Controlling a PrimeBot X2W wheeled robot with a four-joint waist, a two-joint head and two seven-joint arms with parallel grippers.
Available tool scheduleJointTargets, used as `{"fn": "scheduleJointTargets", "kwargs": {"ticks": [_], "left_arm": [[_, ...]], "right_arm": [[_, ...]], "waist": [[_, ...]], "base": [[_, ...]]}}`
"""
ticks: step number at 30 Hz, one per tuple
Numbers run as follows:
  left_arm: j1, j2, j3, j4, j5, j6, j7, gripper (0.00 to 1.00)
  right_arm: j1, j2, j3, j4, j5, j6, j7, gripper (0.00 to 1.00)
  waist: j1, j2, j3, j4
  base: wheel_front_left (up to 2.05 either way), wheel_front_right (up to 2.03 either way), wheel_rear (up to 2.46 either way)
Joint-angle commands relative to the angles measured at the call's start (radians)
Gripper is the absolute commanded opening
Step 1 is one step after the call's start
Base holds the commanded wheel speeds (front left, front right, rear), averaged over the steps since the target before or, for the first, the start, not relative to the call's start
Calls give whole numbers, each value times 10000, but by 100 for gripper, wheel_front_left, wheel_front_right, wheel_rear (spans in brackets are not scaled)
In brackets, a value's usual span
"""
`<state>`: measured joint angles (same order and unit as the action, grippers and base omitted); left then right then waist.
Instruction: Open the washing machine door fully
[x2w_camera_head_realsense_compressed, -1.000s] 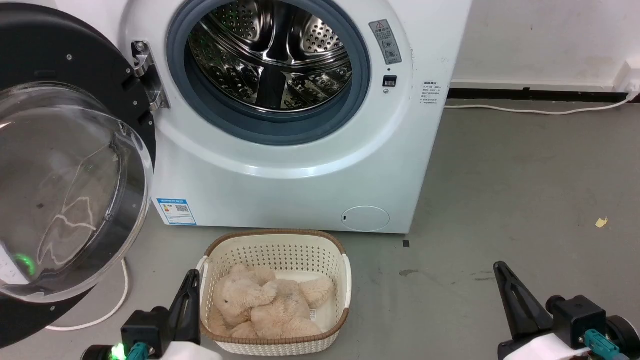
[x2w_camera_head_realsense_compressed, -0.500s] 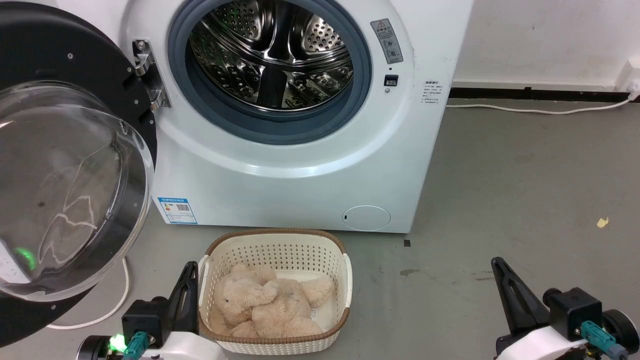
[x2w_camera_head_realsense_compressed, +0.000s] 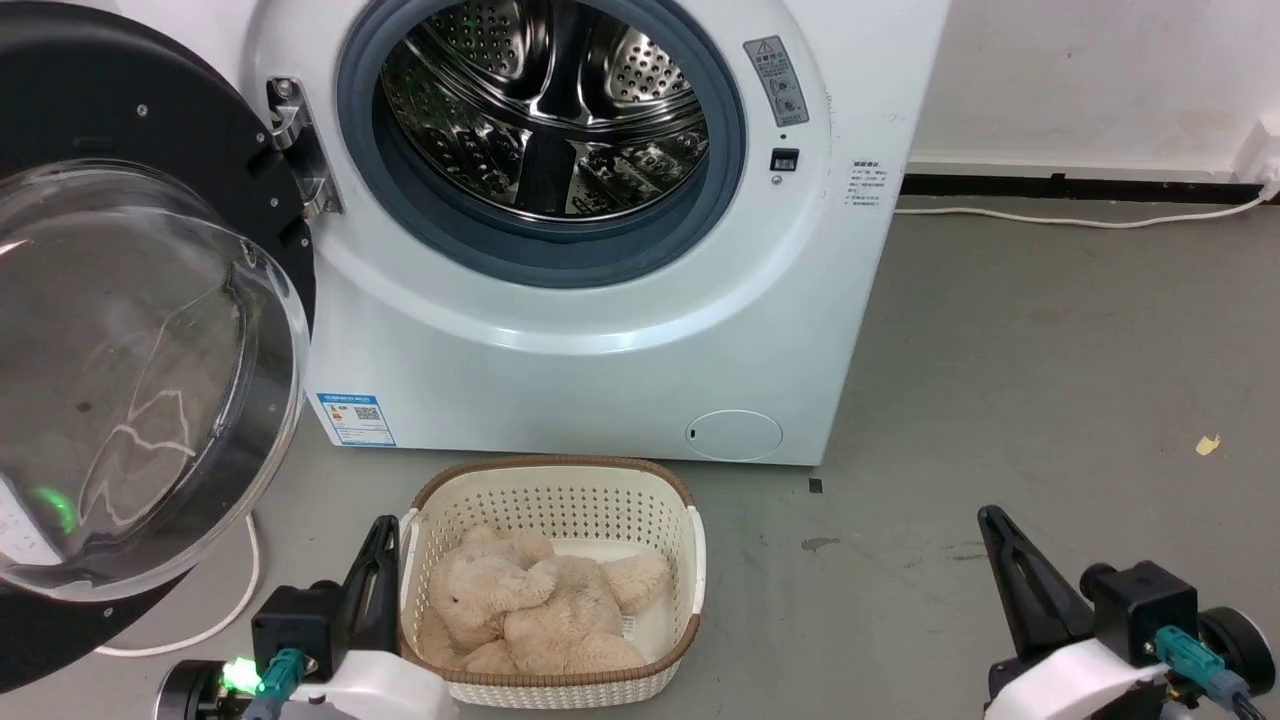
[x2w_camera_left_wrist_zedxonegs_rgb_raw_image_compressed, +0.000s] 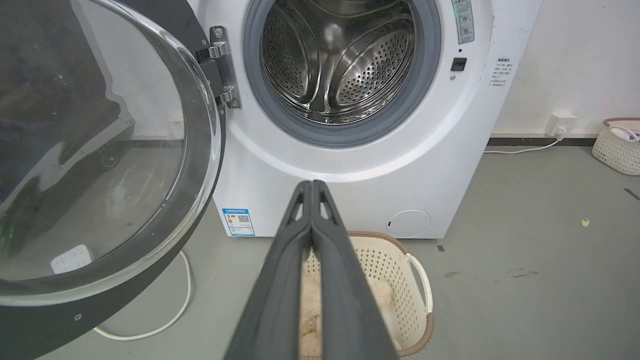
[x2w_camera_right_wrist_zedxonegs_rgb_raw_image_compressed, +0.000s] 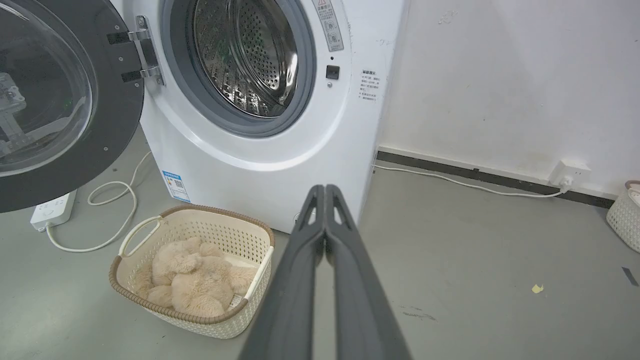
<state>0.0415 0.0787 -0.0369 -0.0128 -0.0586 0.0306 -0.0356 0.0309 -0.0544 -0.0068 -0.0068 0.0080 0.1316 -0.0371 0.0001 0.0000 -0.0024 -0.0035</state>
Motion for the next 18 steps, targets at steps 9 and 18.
{"fn": "scheduleJointTargets", "kwargs": {"ticks": [9, 18], "left_arm": [[-243, -129, 180, 62, 283, -156, 151, 0], [-360, -236, 309, 107, 490, -258, 291, 0]], "right_arm": [[-190, 37, 36, 46, -69, -8, 157, 0], [-271, 40, 58, 61, -76, -9, 303, 0]], "waist": [[-1, 0, 9, 14], [-1, 0, 19, 28]], "base": [[0, 0, 0], [0, 0, 0]]}}
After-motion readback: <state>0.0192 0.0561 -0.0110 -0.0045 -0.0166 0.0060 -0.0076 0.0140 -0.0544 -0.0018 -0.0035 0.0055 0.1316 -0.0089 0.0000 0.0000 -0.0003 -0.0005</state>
